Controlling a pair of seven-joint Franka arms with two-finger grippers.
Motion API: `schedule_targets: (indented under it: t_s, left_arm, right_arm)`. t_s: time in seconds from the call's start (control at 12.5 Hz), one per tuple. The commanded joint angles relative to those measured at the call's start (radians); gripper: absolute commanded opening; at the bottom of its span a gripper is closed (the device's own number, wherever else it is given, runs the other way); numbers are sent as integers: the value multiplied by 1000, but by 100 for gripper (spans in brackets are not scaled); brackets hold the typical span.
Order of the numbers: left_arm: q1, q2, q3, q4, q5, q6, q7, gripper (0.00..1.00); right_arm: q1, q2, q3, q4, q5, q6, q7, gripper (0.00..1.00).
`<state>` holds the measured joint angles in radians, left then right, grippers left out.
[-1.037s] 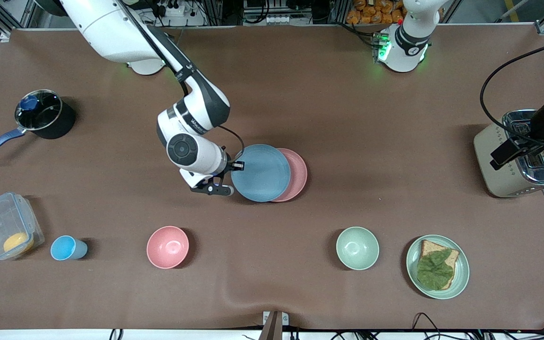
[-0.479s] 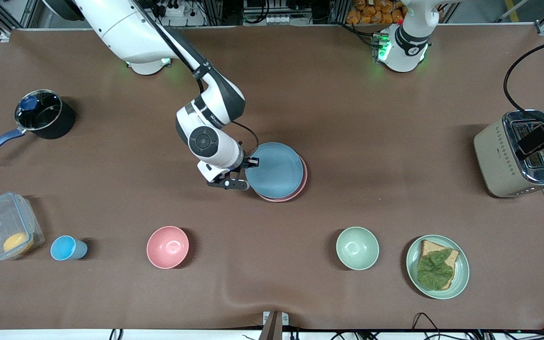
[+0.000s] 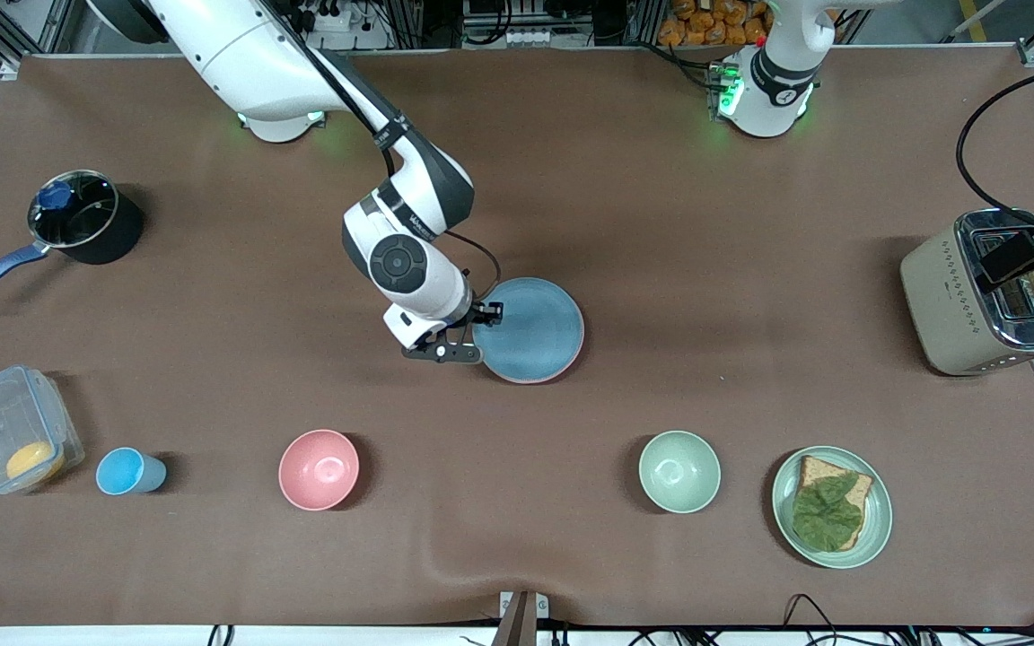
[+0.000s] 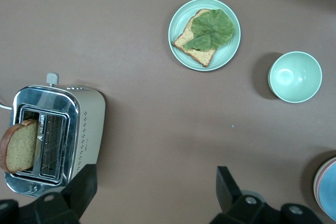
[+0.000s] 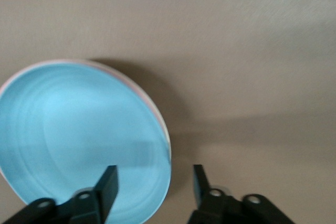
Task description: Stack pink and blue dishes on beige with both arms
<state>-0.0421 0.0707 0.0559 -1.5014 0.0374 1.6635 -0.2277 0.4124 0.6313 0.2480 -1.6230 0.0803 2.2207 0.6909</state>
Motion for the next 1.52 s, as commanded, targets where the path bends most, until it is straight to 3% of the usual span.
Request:
schedule_targets:
  t_s: [0.0,0.56,0.8,0.96,1.2,1.44]
  left_arm:
    - [-7,-6,6,0,-27,-16,27,100]
    - [-7,-5,6,4,-31,-16,25,100]
    - [-12,-6,4,4,-31,-17,27,100]
    - [-4,-12,-46,-2,-31,-37,28,100]
    - [1,-34,-93,-20,-30,-76,28,100]
    - [5,-35,-93,-19,-31,-102,167,100]
  right_arm:
    - [-72,-51,8,15,-14,-87,-8,100]
    - [-397,-224,7,-3,-57,-389,-459,100]
    - [-490,-379,7,-124,-111,-395,-673,100]
    - [-584,-480,8,-178,-111,-398,-862,100]
    - [-609,-596,10,-189,-111,-437,-889,100]
    - [-606,-683,13,-175,-112,-481,-783,100]
